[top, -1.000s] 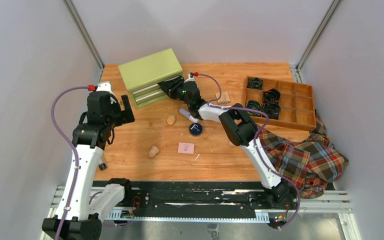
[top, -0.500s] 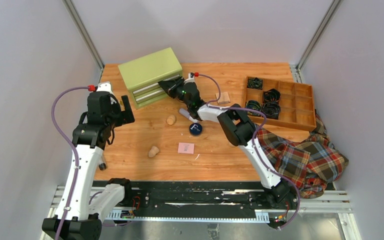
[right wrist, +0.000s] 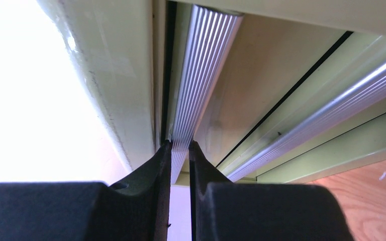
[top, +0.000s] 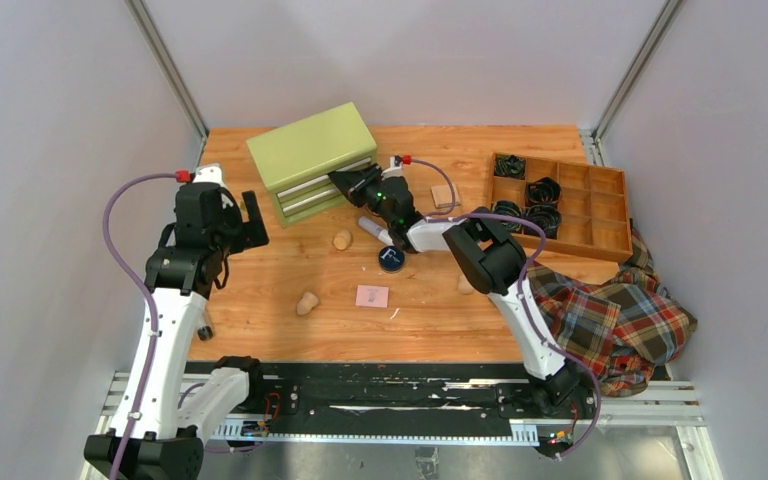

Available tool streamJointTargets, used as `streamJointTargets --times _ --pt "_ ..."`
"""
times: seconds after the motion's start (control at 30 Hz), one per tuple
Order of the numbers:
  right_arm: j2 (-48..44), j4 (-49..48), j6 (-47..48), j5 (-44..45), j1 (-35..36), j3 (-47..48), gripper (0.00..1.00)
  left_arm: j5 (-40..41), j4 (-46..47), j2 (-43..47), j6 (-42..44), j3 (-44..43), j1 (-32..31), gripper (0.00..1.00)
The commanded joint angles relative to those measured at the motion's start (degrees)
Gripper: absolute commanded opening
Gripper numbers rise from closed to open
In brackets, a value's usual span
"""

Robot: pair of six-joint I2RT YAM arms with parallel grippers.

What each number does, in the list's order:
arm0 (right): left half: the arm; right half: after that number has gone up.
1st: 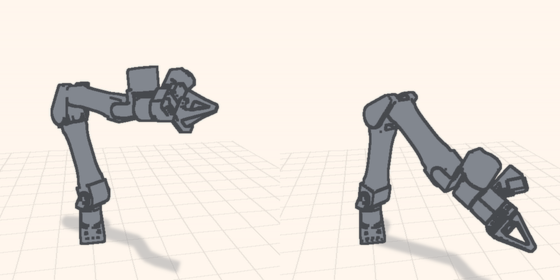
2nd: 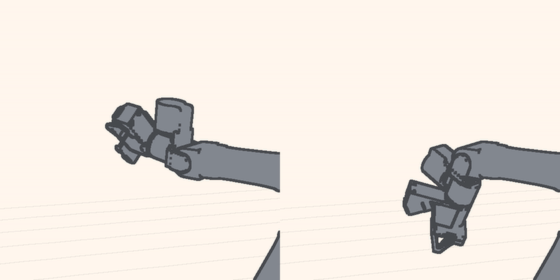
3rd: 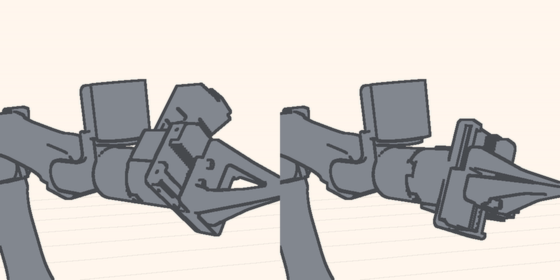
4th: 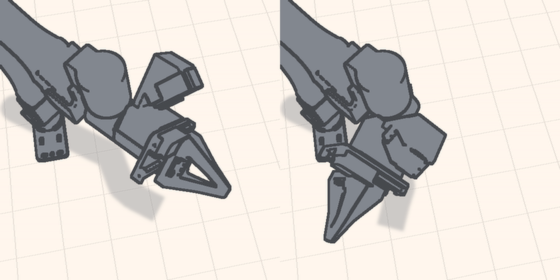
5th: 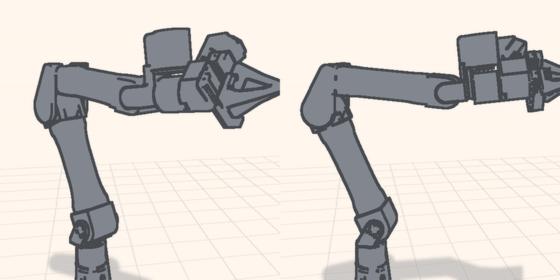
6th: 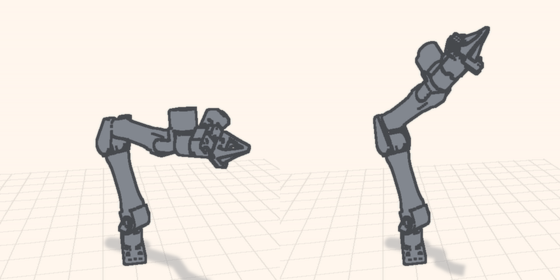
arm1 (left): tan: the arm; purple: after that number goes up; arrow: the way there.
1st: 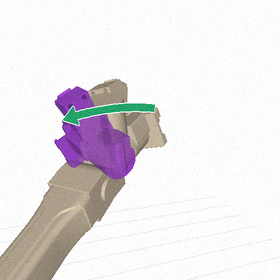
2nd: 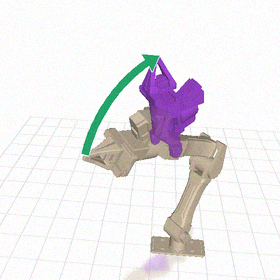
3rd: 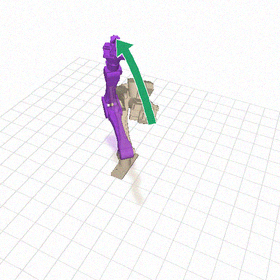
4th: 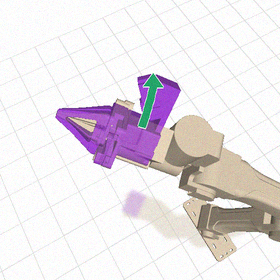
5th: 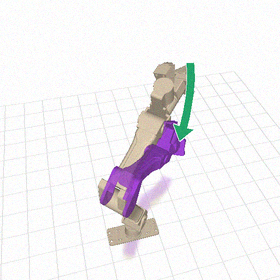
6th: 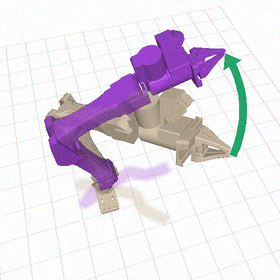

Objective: Organize the makeup

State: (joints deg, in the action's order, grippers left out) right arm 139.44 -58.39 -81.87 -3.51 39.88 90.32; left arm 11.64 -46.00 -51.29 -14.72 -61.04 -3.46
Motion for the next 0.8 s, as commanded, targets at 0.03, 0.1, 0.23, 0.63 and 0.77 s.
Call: streamJointTargets --times 0.03,0.1,0.23,0.63,0.77 --pt "-3.66 -3.22 2.48 -1.01 -0.2 -4.34 0.01 -3.66 1.27 -2.17 0.87 -0.09 -0.14 0.99" --pt "-3.48 -3.45 2.27 -1.48 -0.24 -4.31 0.01 -7.34 2.3 -3.36 0.94 -0.36 -0.22 0.99" --pt "-3.46 -2.61 1.97 -2.3 -0.31 -4.19 0.01 0.31 5.81 -4.93 3.06 -1.74 -4.94 0.99" --pt "-2.19 2.88 3.29 -6.02 -0.63 -0.14 0.01 20.59 24.07 -24.34 24.09 -8.65 -19.0 0.98" --pt "-0.65 7.9 4.31 -9.09 -0.97 4.83 0.01 20.64 23.76 -31.01 26.3 -13.83 -19.0 0.98"
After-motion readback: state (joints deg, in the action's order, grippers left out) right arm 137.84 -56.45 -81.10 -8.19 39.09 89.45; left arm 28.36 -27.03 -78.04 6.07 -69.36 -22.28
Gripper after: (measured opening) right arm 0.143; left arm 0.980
